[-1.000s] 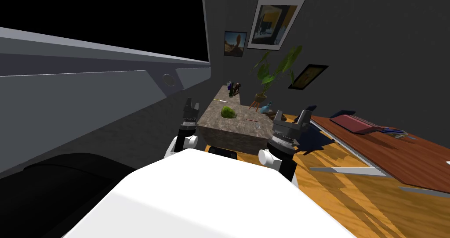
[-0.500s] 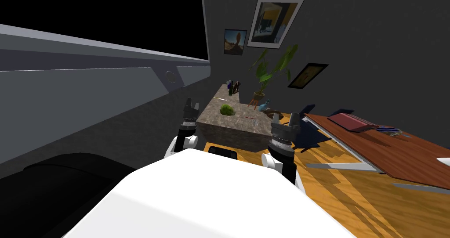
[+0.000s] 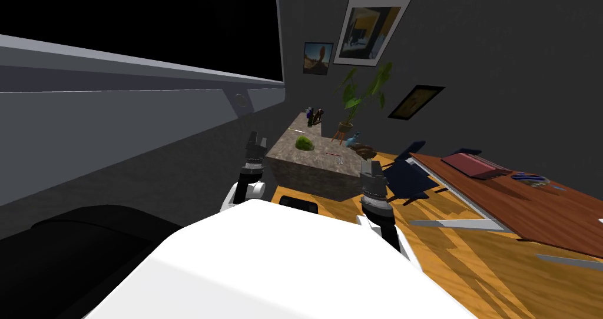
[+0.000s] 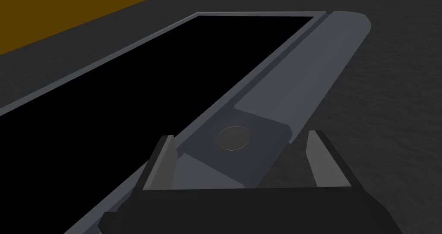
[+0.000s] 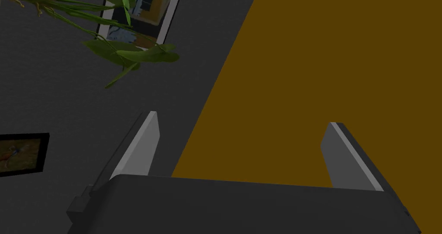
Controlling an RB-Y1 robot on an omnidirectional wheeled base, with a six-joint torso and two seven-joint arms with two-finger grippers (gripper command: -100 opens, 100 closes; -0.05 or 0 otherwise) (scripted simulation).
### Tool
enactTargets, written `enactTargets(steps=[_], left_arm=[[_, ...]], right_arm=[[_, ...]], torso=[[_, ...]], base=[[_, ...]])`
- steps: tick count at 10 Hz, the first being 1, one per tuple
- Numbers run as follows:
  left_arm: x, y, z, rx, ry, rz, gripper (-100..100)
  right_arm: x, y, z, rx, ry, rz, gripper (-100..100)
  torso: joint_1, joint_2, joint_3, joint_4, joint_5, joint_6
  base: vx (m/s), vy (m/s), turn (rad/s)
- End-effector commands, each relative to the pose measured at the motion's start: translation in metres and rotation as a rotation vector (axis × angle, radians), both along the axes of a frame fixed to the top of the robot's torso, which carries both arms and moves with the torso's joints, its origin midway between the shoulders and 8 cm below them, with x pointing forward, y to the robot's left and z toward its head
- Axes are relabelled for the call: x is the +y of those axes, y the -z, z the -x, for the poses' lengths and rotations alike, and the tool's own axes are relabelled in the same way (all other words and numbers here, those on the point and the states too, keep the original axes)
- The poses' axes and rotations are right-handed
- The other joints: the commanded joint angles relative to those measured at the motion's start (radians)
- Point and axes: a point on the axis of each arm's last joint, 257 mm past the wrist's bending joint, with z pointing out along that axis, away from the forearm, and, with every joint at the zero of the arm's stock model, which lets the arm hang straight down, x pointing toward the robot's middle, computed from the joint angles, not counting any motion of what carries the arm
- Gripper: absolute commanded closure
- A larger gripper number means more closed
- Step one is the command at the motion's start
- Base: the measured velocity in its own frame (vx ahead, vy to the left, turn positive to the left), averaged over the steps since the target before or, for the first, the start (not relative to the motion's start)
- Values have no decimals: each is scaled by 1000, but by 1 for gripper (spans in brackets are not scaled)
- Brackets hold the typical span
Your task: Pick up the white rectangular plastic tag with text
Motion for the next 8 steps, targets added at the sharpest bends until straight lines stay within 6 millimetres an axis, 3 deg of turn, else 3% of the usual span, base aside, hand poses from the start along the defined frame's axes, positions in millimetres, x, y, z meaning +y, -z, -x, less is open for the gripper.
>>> enactTargets(steps=[1, 2, 3, 5, 6, 7, 8], left_arm=[[0, 0, 0, 0, 0, 0, 0], [0, 0, 0, 0, 0, 0, 0], [0, 0, 0, 0, 0, 0, 0], [0, 0, 0, 0, 0, 0, 0], [0, 0, 0, 0, 0, 0, 0], [0, 0, 0, 0, 0, 0, 0], [0, 0, 0, 0, 0, 0, 0]], right_arm=[[1, 21, 1, 32, 13, 98, -100], [-1, 39, 3, 61, 26, 174, -100], [-1, 39, 3, 60, 25, 184, -100], [-6, 78, 10, 115, 43, 355, -100], [-7, 82, 10, 122, 46, 374, -100], [-13, 105, 15, 156, 50, 472, -100], [-13, 105, 15, 155, 53, 477, -100]], torso=[[0, 0, 0, 0, 0, 0], [1, -1, -1, 0, 0, 0], [-1, 1, 0, 0, 0, 0], [1, -3, -2, -1, 0, 0], [1, -2, -1, -1, 0, 0], [1, -3, -2, -1, 0, 0], [2, -4, -2, -1, 0, -1]], base=[[-92, -46, 96], [-137, -85, 185], [-91, -61, 75], [-78, -32, 182], [-64, -33, 95], [-57, -30, 205], [-44, -27, 101]])
